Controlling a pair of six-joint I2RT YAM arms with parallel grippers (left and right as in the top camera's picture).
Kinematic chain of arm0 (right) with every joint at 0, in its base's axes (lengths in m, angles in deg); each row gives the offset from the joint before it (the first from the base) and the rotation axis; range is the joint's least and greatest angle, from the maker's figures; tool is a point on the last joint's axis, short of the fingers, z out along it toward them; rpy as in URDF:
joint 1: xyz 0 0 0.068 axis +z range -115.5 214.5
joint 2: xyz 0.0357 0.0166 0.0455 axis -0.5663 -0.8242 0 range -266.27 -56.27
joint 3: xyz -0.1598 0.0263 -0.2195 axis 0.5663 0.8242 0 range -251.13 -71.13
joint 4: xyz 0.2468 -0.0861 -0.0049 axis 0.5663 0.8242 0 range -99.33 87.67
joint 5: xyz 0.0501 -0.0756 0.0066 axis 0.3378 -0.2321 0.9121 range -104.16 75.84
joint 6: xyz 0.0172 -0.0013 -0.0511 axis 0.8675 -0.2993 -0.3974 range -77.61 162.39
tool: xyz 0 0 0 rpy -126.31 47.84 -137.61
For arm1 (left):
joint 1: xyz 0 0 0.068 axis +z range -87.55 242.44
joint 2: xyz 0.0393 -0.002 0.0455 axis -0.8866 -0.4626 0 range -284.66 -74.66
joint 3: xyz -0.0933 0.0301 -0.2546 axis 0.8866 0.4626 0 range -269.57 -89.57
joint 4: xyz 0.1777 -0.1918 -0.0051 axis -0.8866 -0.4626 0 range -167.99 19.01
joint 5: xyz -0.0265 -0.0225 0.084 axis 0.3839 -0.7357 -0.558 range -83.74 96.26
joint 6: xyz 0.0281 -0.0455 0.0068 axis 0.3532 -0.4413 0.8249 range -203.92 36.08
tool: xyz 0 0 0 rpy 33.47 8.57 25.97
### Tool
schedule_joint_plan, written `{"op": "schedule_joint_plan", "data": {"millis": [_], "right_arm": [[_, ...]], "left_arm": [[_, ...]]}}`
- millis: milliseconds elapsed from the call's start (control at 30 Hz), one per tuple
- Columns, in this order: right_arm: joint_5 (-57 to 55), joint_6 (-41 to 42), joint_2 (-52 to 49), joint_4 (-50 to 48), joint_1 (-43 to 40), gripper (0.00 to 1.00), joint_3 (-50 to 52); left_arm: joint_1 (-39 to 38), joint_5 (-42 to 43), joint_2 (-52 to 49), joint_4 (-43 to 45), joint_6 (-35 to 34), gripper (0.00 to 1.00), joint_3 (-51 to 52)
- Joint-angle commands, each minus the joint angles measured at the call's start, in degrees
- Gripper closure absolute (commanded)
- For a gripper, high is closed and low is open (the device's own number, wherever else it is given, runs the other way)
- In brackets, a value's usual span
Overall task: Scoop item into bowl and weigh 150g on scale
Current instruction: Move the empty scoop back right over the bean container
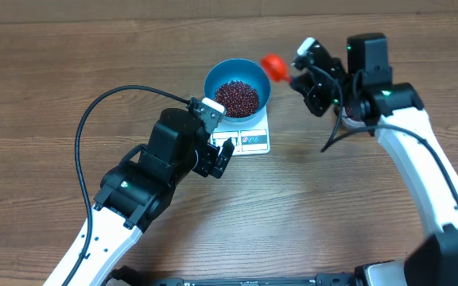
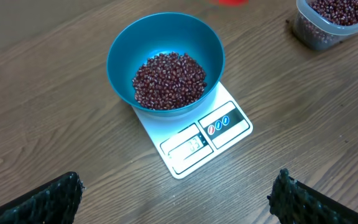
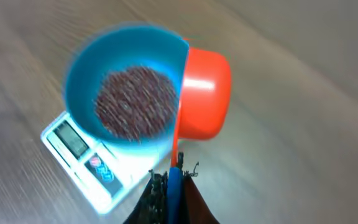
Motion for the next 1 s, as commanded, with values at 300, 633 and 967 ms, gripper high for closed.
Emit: {"op": "schedule_joint_plan", "data": {"millis": [300, 633, 967], "right_arm": [[-22.6, 15.3, 2.7, 19.4, -0.3, 0.96, -1.1], [-29.5, 19.8, 2.7, 16.1, -7.2, 0.96, -1.1], [-29.6, 19.4, 1.3, 13.2, -16.4, 0.96, 0.3]], "left_arm": [[0.2, 0.1, -0.1, 0.0, 1.1, 0.0, 0.2], [0.2, 0.1, -0.1, 0.0, 1.1, 0.0, 0.2], [0.2, 0.1, -0.1, 0.0, 1.1, 0.0, 0.2]]}}
